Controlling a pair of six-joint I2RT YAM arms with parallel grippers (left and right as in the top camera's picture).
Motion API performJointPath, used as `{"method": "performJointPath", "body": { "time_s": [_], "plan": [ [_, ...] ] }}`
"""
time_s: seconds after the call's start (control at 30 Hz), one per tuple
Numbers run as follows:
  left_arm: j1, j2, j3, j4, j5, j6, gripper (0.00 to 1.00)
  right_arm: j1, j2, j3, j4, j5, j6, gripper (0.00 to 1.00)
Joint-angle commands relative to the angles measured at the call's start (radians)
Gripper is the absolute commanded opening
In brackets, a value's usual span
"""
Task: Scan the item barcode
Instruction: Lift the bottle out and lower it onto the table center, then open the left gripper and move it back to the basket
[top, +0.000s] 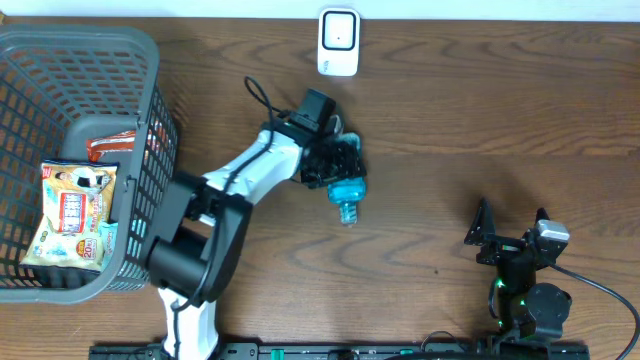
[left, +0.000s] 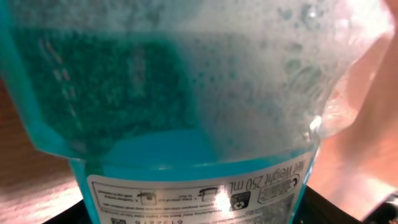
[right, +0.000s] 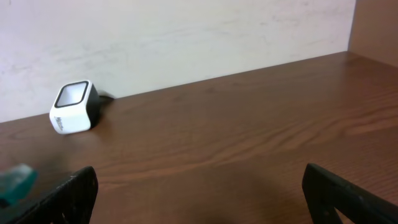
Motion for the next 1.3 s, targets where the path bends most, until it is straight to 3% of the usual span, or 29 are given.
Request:
{"method": "performJointPath", "body": {
  "time_s": [0.0,0.2,0.33,0.53,0.67,0.77,0.9,1.03,1.27],
  "plan": [
    [-0.032,-0.004,0.009,-0.003,-0.055,0.068,0.49,-0.005,-0.003,-0.002,-0.003,0.008,-0.011,0.99],
    [-0.092,-0.003,0.009,-0.042,-0.238,0.100,0.50,-0.005,-0.003,-0.002,-0.003,0.008,-0.011,0.99],
    [-0.135,-0.003,0.009,-0.071,-0.355,0.107,0.57,-0.005,-0.003,-0.002,-0.003,0.008,-0.011,0.99],
    [-0.172,-0.003,0.009,-0.076,-0.414,0.114,0.59,-0.005,-0.003,-0.002,-0.003,0.008,-0.011,0.99],
    [-0.169,-0.011,0.022,-0.082,-0.415,0.118,0.84,-0.005,-0.003,-0.002,-0.003,0.008,-0.011,0.99],
    [-0.160,-0.047,0.071,-0.124,-0.415,0.152,0.97,-0.005,-0.003,-0.002,-0.003,0.008,-0.011,0.99],
    [-0.142,-0.163,0.212,-0.264,-0.423,0.261,0.98,-0.005,-0.003,-0.002,-0.003,0.008,-0.011,0.99],
    [-0.107,-0.307,0.334,-0.379,-0.602,0.275,0.98,-0.005,-0.003,-0.002,-0.003,0.008,-0.011,0.99],
    [0.018,-0.579,0.364,-0.372,-0.986,0.275,0.98,-0.005,-0.003,-0.002,-0.003,0.008,-0.011,0.99]
  ]
}}
